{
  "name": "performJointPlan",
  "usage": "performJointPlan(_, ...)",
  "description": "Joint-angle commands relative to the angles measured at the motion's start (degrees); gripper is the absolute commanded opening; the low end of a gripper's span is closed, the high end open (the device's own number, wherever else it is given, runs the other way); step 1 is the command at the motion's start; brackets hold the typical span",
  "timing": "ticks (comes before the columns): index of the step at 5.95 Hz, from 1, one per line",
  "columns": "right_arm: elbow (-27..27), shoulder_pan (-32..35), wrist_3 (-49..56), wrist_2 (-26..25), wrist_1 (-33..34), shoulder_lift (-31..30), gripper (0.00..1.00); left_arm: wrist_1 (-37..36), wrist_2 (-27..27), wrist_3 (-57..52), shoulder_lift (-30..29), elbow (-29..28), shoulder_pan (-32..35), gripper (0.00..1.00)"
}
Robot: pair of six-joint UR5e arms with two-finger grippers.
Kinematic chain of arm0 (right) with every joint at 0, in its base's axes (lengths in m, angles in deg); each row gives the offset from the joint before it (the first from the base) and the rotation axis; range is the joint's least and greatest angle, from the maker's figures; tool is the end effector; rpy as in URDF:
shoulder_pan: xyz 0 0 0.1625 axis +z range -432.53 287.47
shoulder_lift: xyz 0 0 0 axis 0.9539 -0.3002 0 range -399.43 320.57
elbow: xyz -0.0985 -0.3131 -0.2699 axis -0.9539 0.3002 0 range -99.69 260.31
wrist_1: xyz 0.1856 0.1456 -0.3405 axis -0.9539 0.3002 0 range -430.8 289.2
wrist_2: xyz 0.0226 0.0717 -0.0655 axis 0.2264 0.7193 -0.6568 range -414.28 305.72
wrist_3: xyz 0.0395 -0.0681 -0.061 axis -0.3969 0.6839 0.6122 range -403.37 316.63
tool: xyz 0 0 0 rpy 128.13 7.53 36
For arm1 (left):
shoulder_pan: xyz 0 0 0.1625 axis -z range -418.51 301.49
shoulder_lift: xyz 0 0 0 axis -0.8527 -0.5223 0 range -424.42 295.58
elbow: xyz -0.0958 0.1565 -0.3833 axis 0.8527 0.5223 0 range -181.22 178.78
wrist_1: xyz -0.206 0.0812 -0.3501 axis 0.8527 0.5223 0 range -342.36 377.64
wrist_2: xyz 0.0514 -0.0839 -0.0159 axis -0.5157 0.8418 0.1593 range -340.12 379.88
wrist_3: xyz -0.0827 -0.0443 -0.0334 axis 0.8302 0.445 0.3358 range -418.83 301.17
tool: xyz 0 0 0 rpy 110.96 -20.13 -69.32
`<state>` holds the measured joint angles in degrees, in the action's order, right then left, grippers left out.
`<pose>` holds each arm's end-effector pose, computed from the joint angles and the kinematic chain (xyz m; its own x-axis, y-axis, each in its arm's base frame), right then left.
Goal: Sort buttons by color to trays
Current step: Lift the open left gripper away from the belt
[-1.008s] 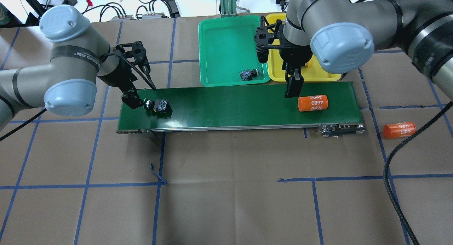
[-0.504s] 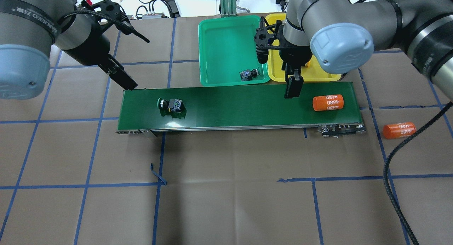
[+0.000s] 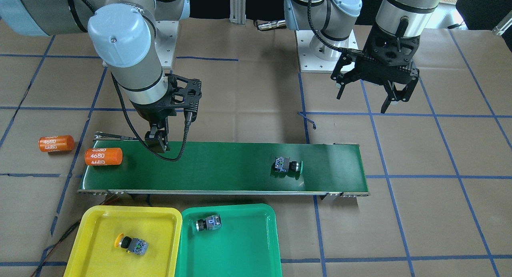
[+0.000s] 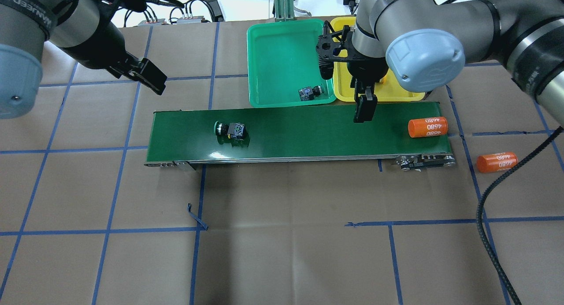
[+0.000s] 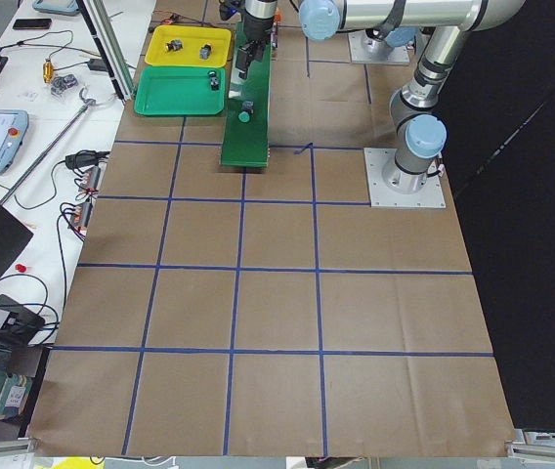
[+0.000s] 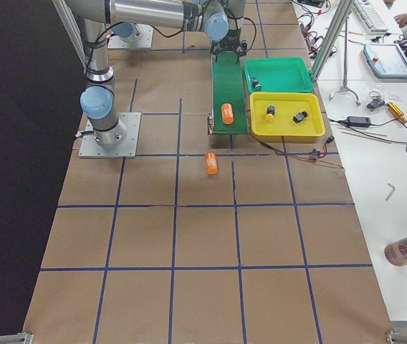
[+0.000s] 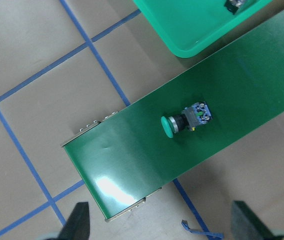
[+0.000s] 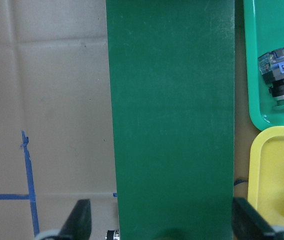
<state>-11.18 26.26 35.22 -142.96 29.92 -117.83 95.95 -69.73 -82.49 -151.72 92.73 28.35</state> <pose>0.2202 -0.5356 0.3863 -0.0457 -0.9979 -0.0452 -0.9988 0.0463 -0.0142 -0.1070 -0.4948 0.4985 -0.9362 0.3450 -0.0667 0.3513 0.9210 -0.1685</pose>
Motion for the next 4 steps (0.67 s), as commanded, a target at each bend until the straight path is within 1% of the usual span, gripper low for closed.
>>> performJointPlan(1, 0.0, 0.1, 0.0, 0.0, 0.0, 0.1, 1.0, 0.8, -0.8, 10.2, -0.6, -1.5, 0.3, 0.98)
performJointPlan(2, 0.0, 0.3, -1.1, 0.3, 0.5, 0.4, 1.0, 4.9, -0.9, 11.6, -0.8, -3.3, 0.2, 0.98)
performJointPlan(3, -0.8, 0.9, -3.7, 2.5, 2.9, 1.1, 1.0, 8.9, -1.3, 13.2, -0.8, -4.8, 0.2, 0.99)
performJointPlan(4, -1.3, 2.8, -6.4, 2.5, 7.0, 2.9, 1.0, 8.9, -1.2, 13.1, -0.2, -4.2, 0.2, 0.99)
